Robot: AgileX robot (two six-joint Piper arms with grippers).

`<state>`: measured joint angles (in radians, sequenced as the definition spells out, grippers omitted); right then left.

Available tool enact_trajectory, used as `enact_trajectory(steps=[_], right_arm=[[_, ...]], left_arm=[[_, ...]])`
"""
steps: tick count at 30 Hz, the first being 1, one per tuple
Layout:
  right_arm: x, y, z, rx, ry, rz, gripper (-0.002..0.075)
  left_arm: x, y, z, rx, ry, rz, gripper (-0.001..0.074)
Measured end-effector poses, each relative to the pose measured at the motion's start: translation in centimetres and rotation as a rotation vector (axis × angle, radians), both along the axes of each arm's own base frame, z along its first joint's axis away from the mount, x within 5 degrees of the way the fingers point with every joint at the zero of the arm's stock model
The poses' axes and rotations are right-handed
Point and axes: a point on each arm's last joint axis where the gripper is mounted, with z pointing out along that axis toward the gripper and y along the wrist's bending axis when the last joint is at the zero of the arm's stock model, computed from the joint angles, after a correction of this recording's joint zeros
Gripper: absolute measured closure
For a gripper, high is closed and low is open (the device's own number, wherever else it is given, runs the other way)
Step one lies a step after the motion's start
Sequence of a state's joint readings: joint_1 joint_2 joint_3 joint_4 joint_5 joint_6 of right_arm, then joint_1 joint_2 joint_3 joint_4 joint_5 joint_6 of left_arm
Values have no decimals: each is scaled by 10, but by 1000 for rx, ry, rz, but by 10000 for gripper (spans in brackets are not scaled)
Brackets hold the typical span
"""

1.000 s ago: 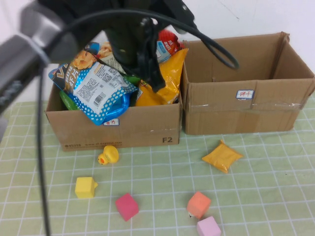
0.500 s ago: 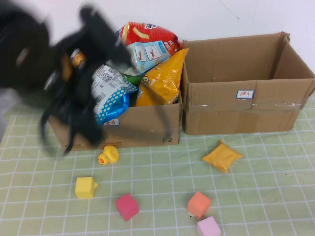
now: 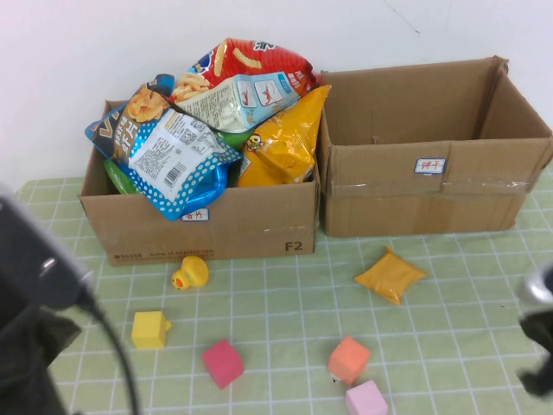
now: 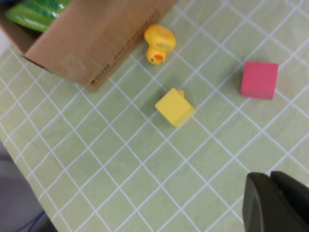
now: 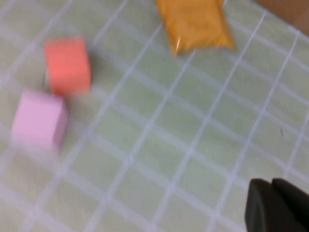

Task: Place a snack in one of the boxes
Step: Pick up the biscuit

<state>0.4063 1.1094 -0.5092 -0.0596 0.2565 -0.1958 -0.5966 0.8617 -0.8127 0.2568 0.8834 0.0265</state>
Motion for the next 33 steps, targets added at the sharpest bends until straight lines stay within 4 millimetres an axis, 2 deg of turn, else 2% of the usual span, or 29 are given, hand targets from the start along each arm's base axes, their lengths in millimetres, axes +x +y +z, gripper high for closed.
enact_trajectory(steps=[2, 4, 6, 11, 14, 20, 24, 29, 33], right_arm=[[18, 8, 0, 59, 8, -55, 707], [37, 17, -3, 96, 23, -92, 654], [53, 24, -9, 104, 46, -110, 549], [91, 41, -30, 89, 97, -121, 216], [111, 49, -39, 61, 78, -82, 115], [139, 61, -51, 43, 67, -57, 76], [155, 68, -68, 25, 106, -58, 74], [168, 73, -87, -14, 157, -43, 73], [175, 76, -89, -21, 156, -34, 73]], left_arm=[[-11, 8, -3, -23, -28, 1, 736], [-22, 15, -8, -37, -44, 2, 736], [-32, 21, -13, -49, -47, 8, 736], [-53, 36, -26, -62, -59, 18, 736], [-62, 43, -34, -55, -79, 21, 736], [-77, 56, -52, -11, -65, 22, 736], [-84, 62, -58, 7, -78, 11, 736], [-89, 68, -72, 38, -91, 17, 736], [-91, 72, -84, 54, -117, 16, 736]])
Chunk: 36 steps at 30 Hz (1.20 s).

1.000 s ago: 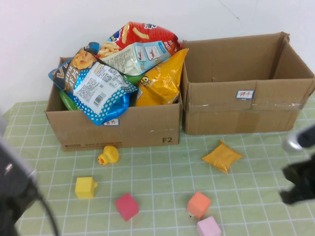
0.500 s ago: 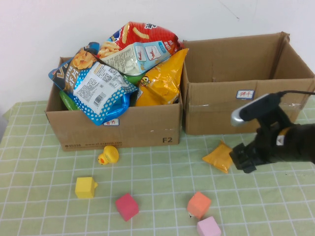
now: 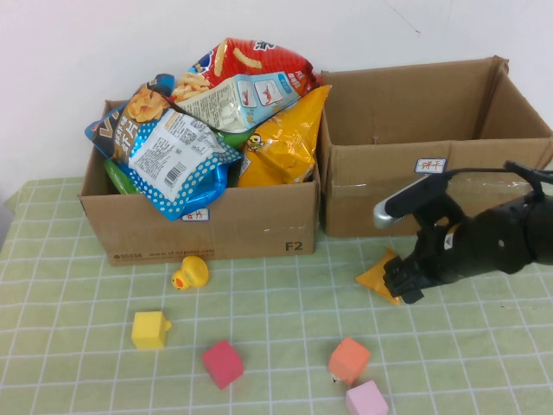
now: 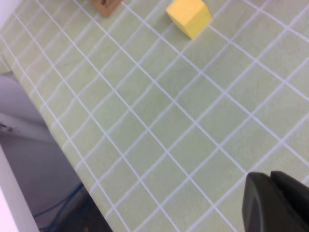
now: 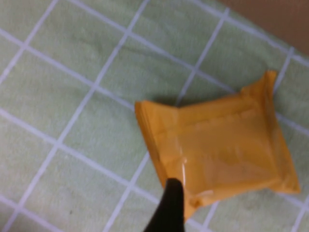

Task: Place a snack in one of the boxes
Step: Pick up the biscuit

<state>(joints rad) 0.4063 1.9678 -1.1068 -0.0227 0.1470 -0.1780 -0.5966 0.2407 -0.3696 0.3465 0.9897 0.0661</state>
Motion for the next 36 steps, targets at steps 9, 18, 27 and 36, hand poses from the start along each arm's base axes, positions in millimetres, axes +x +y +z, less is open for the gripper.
enact_trajectory(steps=[9, 18, 27, 36], right_arm=[[13, 6, -19, -49, 13, 63, 72], [24, 10, -26, -68, -1, 97, 72], [32, 15, -34, -37, 35, 63, 72], [33, 16, -40, -33, 25, 71, 72]], left_arm=[[-9, 7, 3, -48, -97, 1, 736], [-10, 8, -1, -47, -111, 2, 736], [-9, 8, 0, -47, -120, 2, 736], [-9, 9, 0, -36, -127, 5, 736]])
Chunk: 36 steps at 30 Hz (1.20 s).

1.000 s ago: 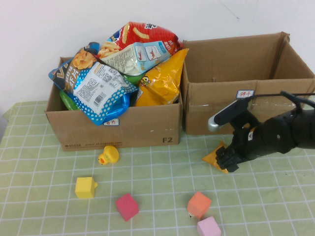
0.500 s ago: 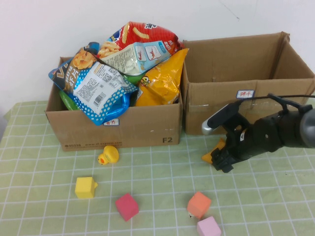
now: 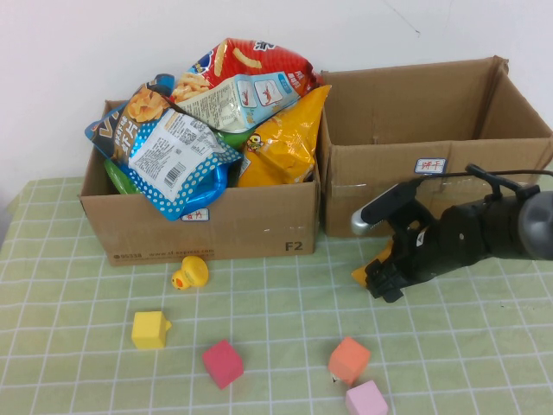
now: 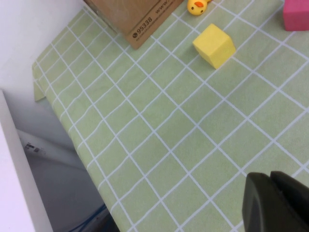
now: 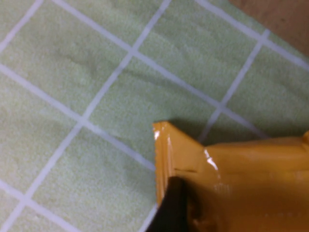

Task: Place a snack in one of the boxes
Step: Pick up the biscuit

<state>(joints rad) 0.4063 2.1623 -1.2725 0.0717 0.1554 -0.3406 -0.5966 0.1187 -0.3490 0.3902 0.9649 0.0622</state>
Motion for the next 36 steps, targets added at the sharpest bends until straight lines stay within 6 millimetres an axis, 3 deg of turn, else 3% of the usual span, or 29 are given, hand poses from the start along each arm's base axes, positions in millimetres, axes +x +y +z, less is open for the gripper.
enact_trajectory(steps=[6, 15, 22, 31, 36], right_arm=[[1, 1, -4, 8, 8, -12, 87], [-1, 4, -4, 13, 10, -8, 248], [-3, 4, 1, 34, 35, -35, 269], [-11, 7, 46, 147, 72, -112, 275], [-22, 6, 87, 214, 69, -123, 276]], left_arm=[[0, 0, 0, 5, -3, 2, 736], [0, 1, 0, 9, -6, 3, 736], [0, 1, 0, 5, -5, 6, 736], [0, 1, 0, 7, -6, 7, 736], [0, 1, 0, 8, -5, 7, 736]])
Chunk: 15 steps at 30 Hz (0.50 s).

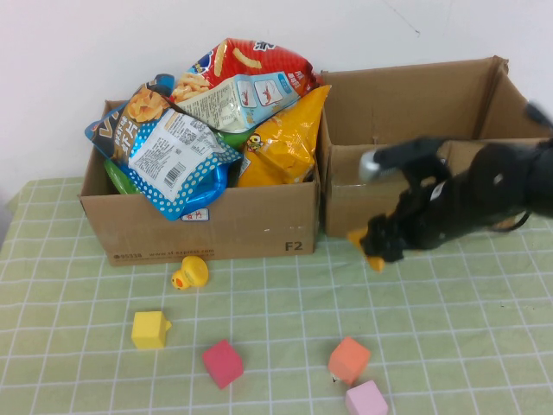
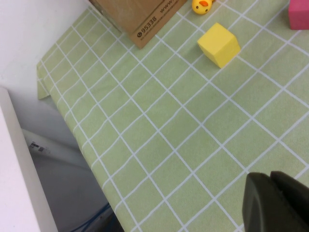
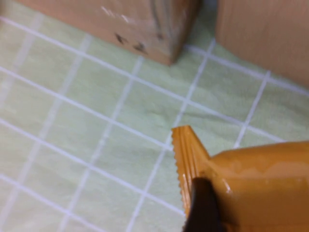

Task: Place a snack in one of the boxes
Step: Pick up the biscuit, then place the biscuit in the biscuit box

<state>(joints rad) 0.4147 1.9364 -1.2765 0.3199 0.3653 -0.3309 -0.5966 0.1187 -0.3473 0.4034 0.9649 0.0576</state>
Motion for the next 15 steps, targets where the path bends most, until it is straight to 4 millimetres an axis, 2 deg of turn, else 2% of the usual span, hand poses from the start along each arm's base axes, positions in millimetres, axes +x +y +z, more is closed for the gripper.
enact_trajectory(steps=[5, 9, 12, 15], right_arm=[[-12, -4, 52, 55, -100, 1, 276], [-14, -9, 95, 101, -315, -9, 276], [-5, -11, 113, 145, -506, -64, 276], [9, -13, 120, 193, -682, -147, 276]], left_arm=[[0, 0, 0, -2, -4, -2, 736], [0, -1, 1, -11, -20, -8, 736], [-1, 0, 3, -27, -48, -13, 736], [-4, 2, 4, -45, -69, -11, 736]])
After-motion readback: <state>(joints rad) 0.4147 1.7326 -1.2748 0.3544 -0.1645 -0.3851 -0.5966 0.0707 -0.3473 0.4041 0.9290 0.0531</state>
